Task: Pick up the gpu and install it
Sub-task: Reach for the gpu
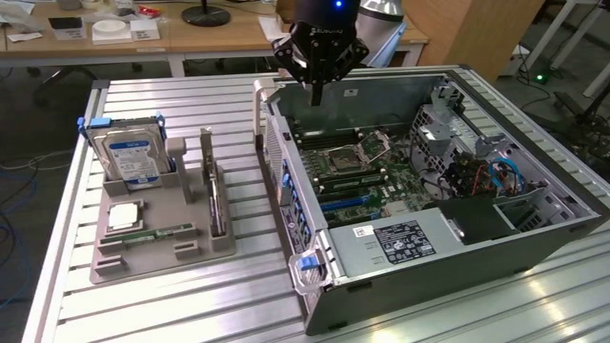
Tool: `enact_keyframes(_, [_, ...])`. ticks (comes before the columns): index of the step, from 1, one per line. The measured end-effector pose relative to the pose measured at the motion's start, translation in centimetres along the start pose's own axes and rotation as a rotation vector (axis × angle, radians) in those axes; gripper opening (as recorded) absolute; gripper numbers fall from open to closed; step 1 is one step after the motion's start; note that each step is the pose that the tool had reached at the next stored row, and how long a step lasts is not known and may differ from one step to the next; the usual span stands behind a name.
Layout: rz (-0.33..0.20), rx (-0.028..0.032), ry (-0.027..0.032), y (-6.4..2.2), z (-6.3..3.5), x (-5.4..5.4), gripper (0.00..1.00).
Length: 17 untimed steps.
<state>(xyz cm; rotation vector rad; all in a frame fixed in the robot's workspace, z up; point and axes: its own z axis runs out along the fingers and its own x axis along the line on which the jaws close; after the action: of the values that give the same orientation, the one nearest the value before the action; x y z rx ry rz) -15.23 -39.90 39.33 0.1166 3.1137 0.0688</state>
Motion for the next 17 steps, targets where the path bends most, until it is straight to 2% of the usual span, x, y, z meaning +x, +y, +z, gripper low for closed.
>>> enact_keyframes(17, [0.0, 0.0, -0.0001, -0.12, -0.03, 1.1, 0.1])
